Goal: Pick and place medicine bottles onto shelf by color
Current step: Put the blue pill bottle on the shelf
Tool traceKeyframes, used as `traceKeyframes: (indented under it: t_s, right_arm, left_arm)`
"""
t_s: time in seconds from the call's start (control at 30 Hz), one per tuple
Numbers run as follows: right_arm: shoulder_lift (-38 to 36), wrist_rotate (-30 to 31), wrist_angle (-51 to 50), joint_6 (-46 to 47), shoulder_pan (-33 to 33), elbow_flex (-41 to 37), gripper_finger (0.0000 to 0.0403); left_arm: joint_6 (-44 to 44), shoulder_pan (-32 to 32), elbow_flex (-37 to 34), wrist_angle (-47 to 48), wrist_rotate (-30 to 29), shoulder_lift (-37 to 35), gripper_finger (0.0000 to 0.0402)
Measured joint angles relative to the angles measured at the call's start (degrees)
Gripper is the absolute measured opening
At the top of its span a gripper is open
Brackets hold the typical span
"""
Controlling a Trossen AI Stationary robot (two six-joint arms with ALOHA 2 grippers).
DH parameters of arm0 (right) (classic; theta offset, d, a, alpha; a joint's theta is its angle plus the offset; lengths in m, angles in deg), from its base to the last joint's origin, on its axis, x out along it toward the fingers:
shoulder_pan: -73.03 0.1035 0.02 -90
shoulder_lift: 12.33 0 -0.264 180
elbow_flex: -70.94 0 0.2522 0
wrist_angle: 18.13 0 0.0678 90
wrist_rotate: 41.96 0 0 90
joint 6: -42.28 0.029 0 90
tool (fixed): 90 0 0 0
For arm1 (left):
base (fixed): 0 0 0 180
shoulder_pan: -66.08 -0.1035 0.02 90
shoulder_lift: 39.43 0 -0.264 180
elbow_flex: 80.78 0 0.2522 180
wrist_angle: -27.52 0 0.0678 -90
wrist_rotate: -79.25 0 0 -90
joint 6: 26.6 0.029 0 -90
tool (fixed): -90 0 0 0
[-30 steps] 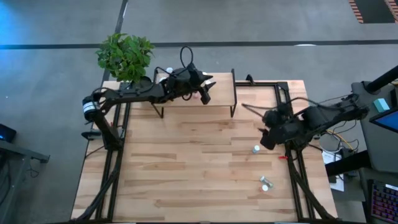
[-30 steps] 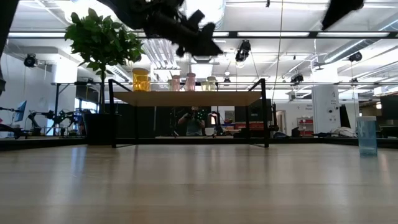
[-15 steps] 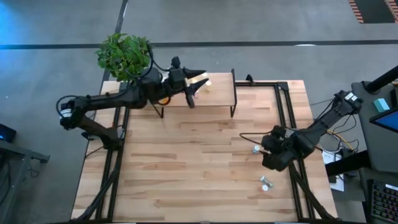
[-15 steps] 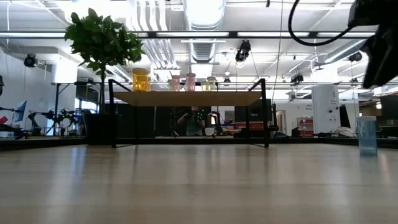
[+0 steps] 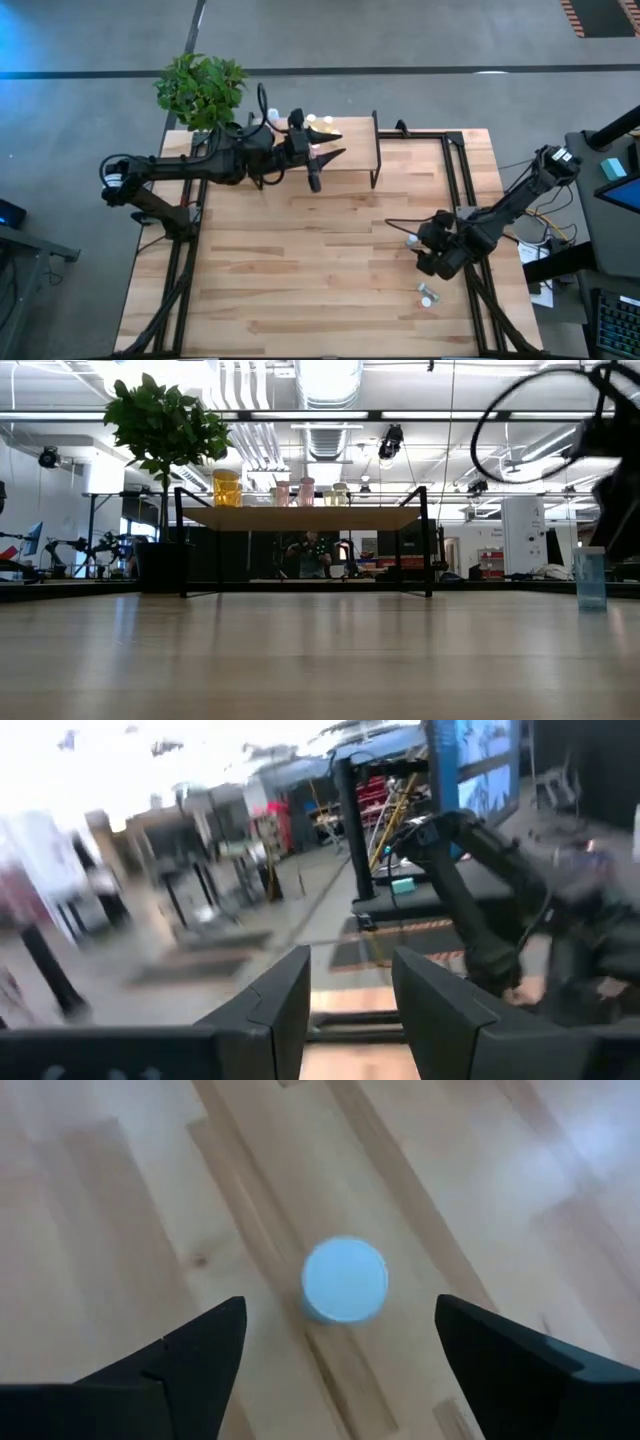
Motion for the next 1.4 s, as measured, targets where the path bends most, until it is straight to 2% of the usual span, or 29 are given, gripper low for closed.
traceKeyframes:
  t_s: [0.1, 0.27, 0.37, 0.57, 0.73, 0.83, 0.97, 1.23, 1.4]
  right_arm:
    - [0.03, 0.02, 6.47, 0.13, 0.0, -4.86, 0.0306]
    - [0.03, 0.13, 21.03, 3.53, 0.12, -13.3, 0.0287]
    - [-0.06, 2.46, 28.87, 3.15, 0.13, -18.01, 0.0273]
    - [-0.09, 3.17, 29.29, 3.12, 0.12, -21.23, 0.023]
    - [-0.02, 2.42, 28.1, 1.99, 0.07, -19.69, 0.0197]
    - [-0.01, 3.06, 28.27, 1.8, -0.03, -17.24, 0.0179]
    - [0.6, 1.79, 28.06, 0.29, 0.01, -12.92, 0.0173]
    - [5.97, 6.06, 10.07, -0.36, -0.59, -1.45, 0.0153]
    - [11.41, 6.18, 10.94, 1.94, -0.68, -0.57, 0.012]
  left_arm:
    - [-8.83, 0.0, 0.0, 3.73, -0.46, 0.01, 0.0126]
    - [-10.85, 0.83, -0.07, 10.6, -0.59, 0.03, 0.0126]
    - [-15.31, 1.44, -0.06, 12.44, -0.57, 0.03, 0.0126]
    - [-19.84, 3.46, -0.09, 16.22, -0.64, -0.08, 0.0125]
    - [-26.51, 5.32, 0.88, 22.28, -0.82, -0.89, 0.0125]
    - [-26.98, 6.22, 1.68, 26.35, -1.1, -2.31, 0.0125]
    - [-26.98, 7.94, 1.25, 27.12, -1.05, -4.77, 0.0125]
    - [-26.96, 9.63, -0.03, 28.61, -1.44, -5.8, 0.0125]
    - [-26.98, 10.97, -0.09, 31.06, -1.47, -5.8, 0.0125]
